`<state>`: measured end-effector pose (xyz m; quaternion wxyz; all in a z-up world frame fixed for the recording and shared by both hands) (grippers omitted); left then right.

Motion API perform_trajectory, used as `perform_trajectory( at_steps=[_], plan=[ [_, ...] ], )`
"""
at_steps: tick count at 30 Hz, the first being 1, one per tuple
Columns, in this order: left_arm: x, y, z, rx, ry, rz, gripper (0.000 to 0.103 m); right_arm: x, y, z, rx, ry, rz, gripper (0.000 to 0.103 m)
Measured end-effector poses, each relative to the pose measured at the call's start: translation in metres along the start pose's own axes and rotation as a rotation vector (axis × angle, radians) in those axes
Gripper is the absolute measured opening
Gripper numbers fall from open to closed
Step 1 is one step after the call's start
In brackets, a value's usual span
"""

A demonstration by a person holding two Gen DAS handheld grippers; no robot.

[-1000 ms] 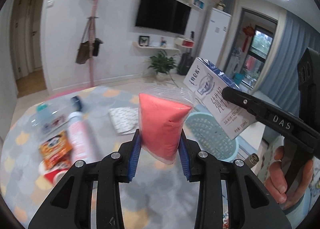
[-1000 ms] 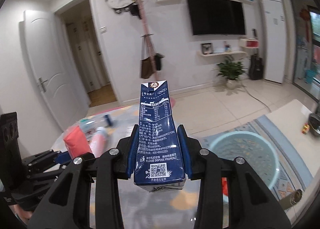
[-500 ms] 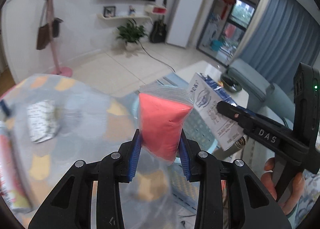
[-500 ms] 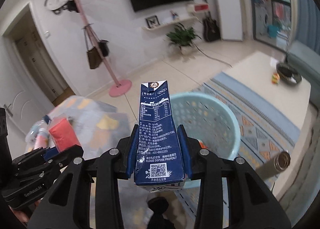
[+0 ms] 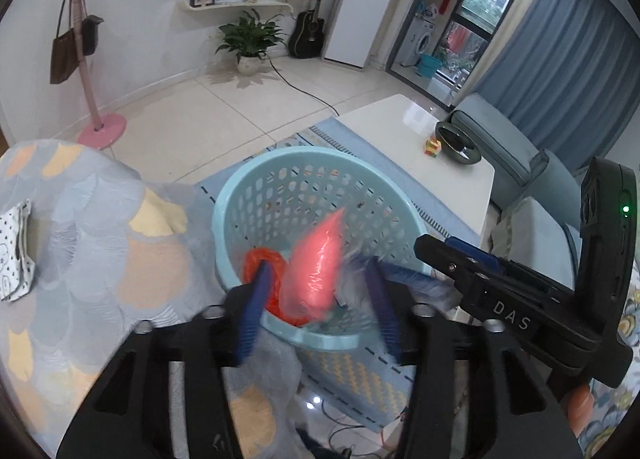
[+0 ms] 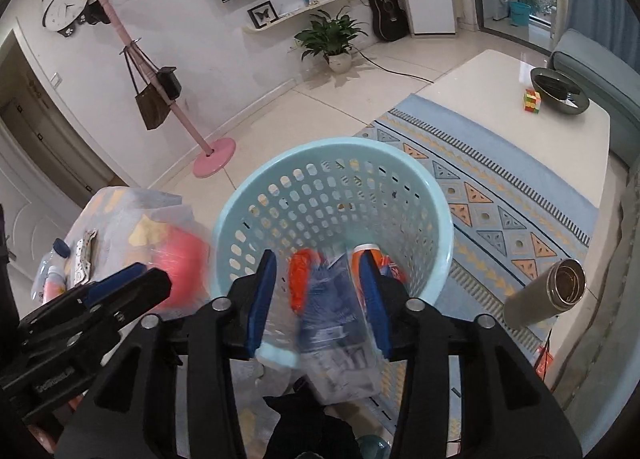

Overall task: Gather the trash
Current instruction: 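Carry pink bag and blue carton over the basket and release both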

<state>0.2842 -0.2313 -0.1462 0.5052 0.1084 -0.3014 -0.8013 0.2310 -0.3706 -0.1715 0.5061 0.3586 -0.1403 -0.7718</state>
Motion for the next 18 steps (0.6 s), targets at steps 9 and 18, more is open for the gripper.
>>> perform_trajectory(
  at_steps=[9, 18],
  plan=[
    [-0.016, -0.013, 0.023, 0.037, -0.002, 0.037, 0.063, -0.013, -0.002, 0.004, -0.004, 0.007, 0.017, 0.04],
    [-0.042, -0.023, 0.063, 0.105, -0.007, 0.115, 0.063, -0.059, -0.004, 0.015, 0.013, 0.044, 0.114, 0.04]
  ],
)
Point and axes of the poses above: each gripper's, at about its wrist camera, not at the fingertips, and z roughly against the way its jaws point, x to its right, y to its top, the point moved 8 cm from there along -z, roughly the way its jaws point, and after that the axes turned 9 degrees about y, right-handed, at the moved point
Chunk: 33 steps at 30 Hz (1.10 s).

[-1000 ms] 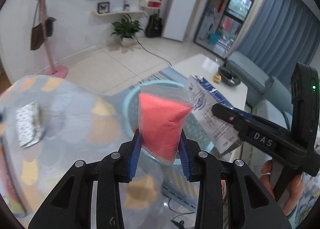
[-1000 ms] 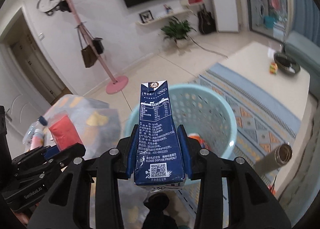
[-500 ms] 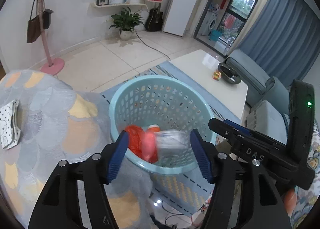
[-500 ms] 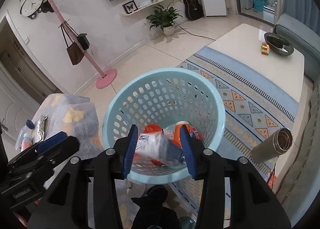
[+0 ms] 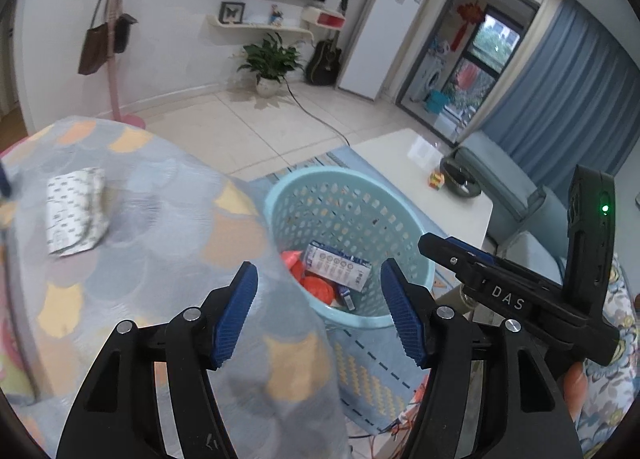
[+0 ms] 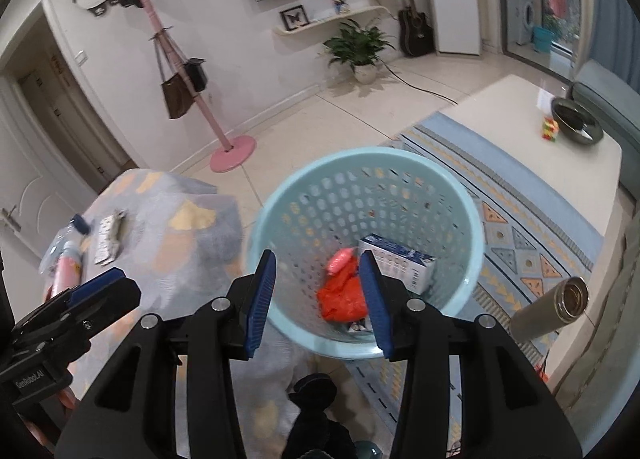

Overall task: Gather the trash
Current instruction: 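Carry pink bag and blue carton over the basket and release both, then grasp red-white paper cup with left tool while right tool grasps pink bottle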

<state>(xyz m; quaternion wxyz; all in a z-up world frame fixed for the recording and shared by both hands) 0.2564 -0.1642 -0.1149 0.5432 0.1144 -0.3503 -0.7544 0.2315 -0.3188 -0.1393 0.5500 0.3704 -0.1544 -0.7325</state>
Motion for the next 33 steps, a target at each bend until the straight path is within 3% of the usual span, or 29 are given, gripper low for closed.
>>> perform_trajectory(
  at_steps=[10, 16, 18, 20, 21, 23, 29, 33],
  plan=[
    [-0.073, -0.006, 0.071, 0.116, 0.067, 0.151, 0.067, -0.09, -0.005, 0.001, 0.005, 0.098, 0.153, 0.047],
    [-0.146, -0.022, 0.118, 0.178, 0.235, 0.256, 0.067, -0.156, -0.016, -0.007, -0.006, 0.171, 0.261, 0.053],
    [-0.172, -0.031, 0.133, 0.186, 0.305, 0.288, 0.072, -0.174, -0.019, -0.01, -0.014, 0.192, 0.289, 0.053],
    [-0.194, -0.043, 0.146, 0.183, 0.355, 0.31, 0.072, -0.197, -0.024, -0.014, -0.022, 0.218, 0.321, 0.057],
    [-0.205, -0.048, 0.152, 0.18, 0.368, 0.314, 0.072, -0.211, -0.027, -0.016, -0.027, 0.233, 0.338, 0.069],
    [-0.224, -0.06, 0.16, 0.168, 0.402, 0.318, 0.072, -0.228, -0.032, -0.02, -0.031, 0.247, 0.352, 0.076],
    [-0.259, -0.087, 0.15, 0.083, 0.454, 0.292, 0.072, -0.293, -0.054, -0.047, -0.117, 0.337, 0.4, 0.076],
    [-0.273, -0.097, 0.137, 0.037, 0.452, 0.295, 0.06, -0.326, -0.067, -0.067, -0.177, 0.362, 0.432, 0.069]
  ],
)
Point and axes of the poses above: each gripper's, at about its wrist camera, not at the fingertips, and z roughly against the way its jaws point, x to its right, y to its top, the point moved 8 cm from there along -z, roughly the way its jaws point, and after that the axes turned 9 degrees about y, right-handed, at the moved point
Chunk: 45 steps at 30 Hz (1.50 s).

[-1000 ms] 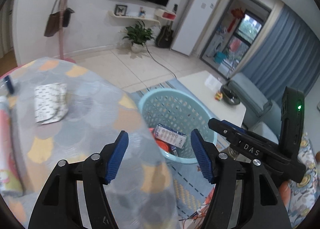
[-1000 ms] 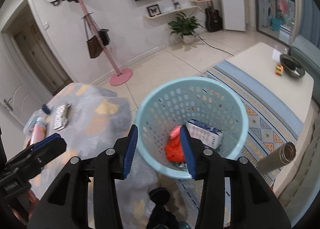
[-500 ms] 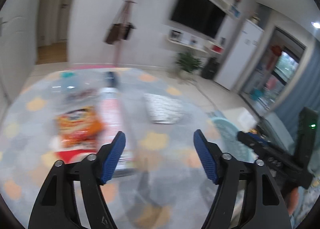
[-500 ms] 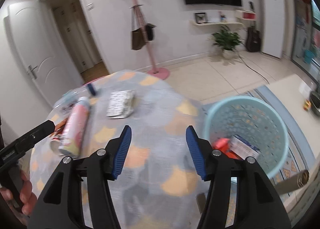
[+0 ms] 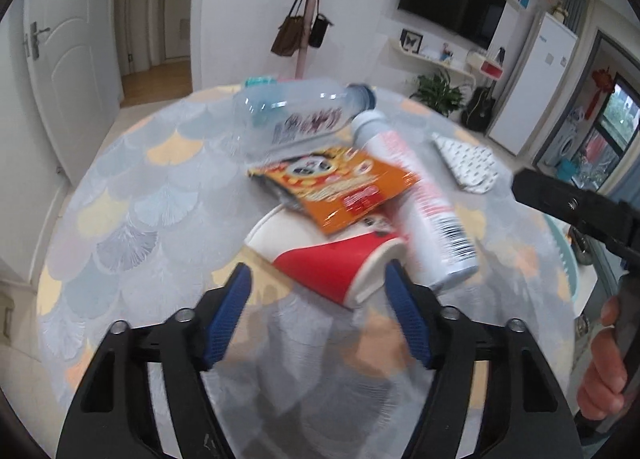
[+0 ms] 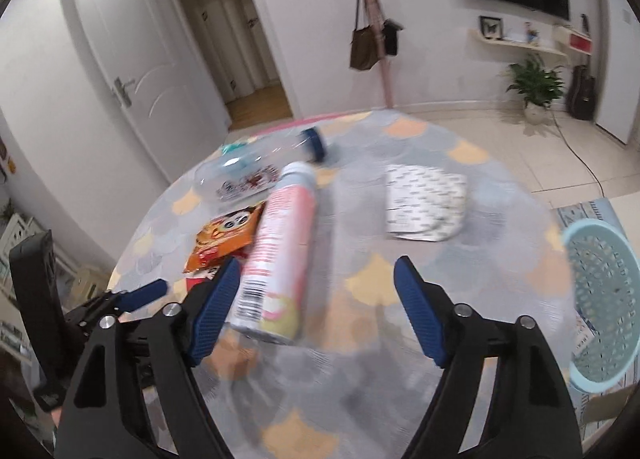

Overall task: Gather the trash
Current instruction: 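Grasp red-white paper cup with left tool while right tool grasps pink bottle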

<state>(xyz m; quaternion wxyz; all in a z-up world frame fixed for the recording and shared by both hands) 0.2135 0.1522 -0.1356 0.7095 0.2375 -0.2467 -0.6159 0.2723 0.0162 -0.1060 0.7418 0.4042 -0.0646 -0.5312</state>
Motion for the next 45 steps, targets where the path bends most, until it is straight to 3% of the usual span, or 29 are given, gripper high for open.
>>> perform_trajectory(
  at_steps=[5, 14, 17, 21, 26, 30, 33, 40, 42, 45],
  plan=[
    [-0.018, -0.005, -0.006, 0.0, -0.058, 0.04, 0.056, -0.023, -0.001, -0.038, -0.086, 0.01, 0.049, 0.06],
    [-0.084, -0.013, 0.004, -0.015, -0.019, 0.132, 0.05, -0.024, -0.013, -0.054, -0.114, -0.03, 0.05, 0.044],
    [-0.081, -0.007, 0.017, 0.002, -0.114, 0.155, 0.064, -0.018, -0.011, -0.049, -0.105, -0.065, 0.053, 0.043],
    [-0.047, 0.002, 0.016, -0.009, -0.165, 0.106, 0.076, -0.012, -0.009, -0.048, -0.119, -0.053, 0.035, 0.043],
    [-0.014, 0.004, -0.011, -0.066, -0.066, -0.004, 0.078, -0.01, -0.008, -0.055, -0.147, -0.037, 0.038, 0.044],
    [-0.007, 0.006, -0.021, -0.091, -0.05, -0.01, 0.073, -0.012, -0.004, -0.066, -0.176, -0.04, 0.058, 0.048],
    [-0.01, 0.006, -0.025, -0.097, -0.027, -0.016, 0.067, -0.013, 0.0, -0.075, -0.187, -0.035, 0.054, 0.053],
    [-0.029, -0.001, -0.012, -0.068, -0.009, 0.005, 0.066, -0.008, 0.008, -0.098, -0.228, -0.026, 0.022, 0.054],
    [-0.039, -0.006, -0.003, -0.059, 0.017, 0.018, 0.066, -0.008, 0.007, -0.1, -0.232, -0.027, 0.028, 0.046],
    [-0.057, -0.014, 0.009, -0.049, 0.06, 0.045, 0.066, -0.007, 0.004, -0.096, -0.228, -0.027, 0.031, 0.046]
  ],
)
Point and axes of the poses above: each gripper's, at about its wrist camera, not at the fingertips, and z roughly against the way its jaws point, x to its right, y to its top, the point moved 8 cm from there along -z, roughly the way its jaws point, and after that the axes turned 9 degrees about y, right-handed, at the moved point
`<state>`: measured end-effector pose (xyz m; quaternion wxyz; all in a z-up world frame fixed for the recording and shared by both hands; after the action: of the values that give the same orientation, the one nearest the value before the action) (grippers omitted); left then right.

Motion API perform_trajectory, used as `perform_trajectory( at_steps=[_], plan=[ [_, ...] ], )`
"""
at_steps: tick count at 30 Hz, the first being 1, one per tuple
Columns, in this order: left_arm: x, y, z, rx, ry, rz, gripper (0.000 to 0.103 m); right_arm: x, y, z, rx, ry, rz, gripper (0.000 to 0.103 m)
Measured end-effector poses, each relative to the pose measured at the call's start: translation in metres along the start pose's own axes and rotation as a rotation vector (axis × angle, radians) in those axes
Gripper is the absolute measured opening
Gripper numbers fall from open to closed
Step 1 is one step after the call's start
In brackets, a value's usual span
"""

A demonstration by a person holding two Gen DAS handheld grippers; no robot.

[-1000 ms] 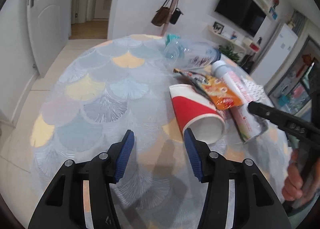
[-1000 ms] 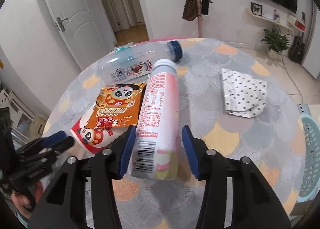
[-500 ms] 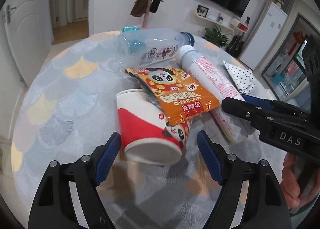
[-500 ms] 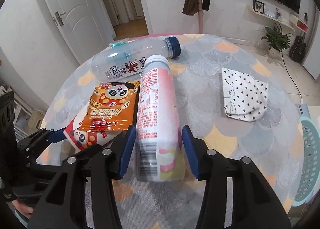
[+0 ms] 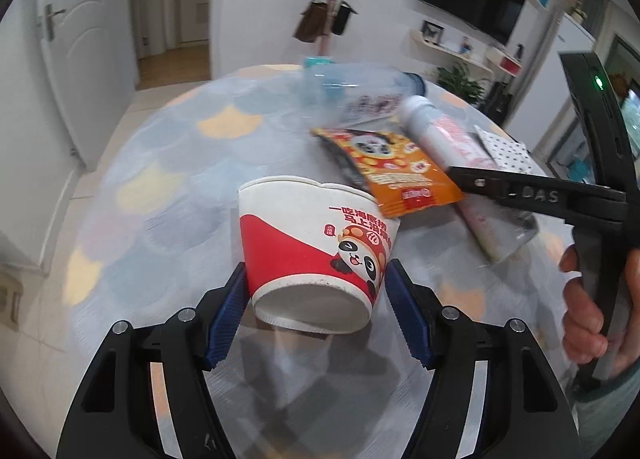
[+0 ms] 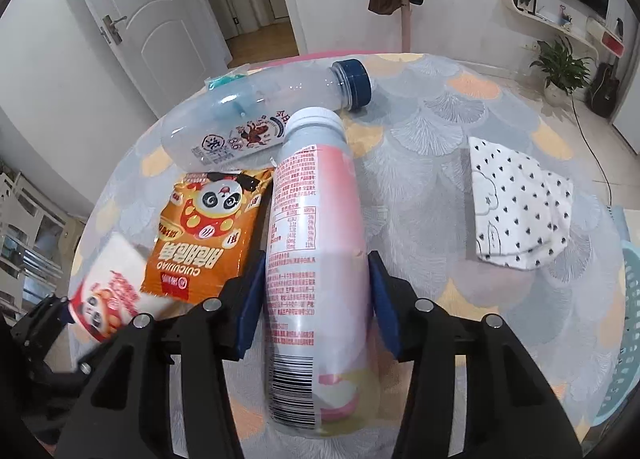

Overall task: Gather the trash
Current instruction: 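Grasp red-white paper cup with left tool while right tool grasps pink bottle, then carry the paper cup and pink bottle over the blue basket and open both tools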

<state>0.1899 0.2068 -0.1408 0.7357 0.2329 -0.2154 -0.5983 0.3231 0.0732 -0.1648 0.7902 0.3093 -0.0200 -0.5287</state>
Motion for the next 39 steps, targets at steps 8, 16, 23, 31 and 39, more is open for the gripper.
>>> perform_trajectory(
  at_steps=[8, 16, 23, 31, 39],
  plan=[
    [-0.025, 0.001, 0.035, 0.082, -0.025, 0.068, 0.066, 0.004, -0.03, 0.031, 0.059, 0.078, -0.038, 0.046],
    [0.03, 0.01, 0.059, 0.158, -0.134, -0.018, 0.066, 0.015, -0.05, 0.092, 0.158, 0.081, -0.073, 0.046],
    [0.087, 0.02, 0.074, 0.204, -0.194, -0.105, 0.066, 0.038, -0.055, 0.157, 0.271, 0.058, -0.101, 0.046],
    [0.157, 0.036, 0.095, 0.28, -0.32, -0.135, 0.066, 0.089, -0.065, 0.234, 0.425, -0.007, -0.16, 0.046],
    [0.259, 0.04, 0.087, 0.255, -0.406, -0.274, 0.066, 0.159, -0.09, 0.281, 0.512, -0.101, -0.264, 0.046]
  ],
)
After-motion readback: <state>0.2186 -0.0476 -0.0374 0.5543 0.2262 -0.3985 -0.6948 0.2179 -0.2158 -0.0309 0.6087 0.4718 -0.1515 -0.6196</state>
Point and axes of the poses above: each gripper's, at about its wrist camera, not at the fingertips, and z roughly against the way its jaws point, x to its right, y to its top, the point moved 8 cm from there along -z, roughly the way its jaws point, and after that the axes turned 9 degrees about y, right-handed, at the moved point
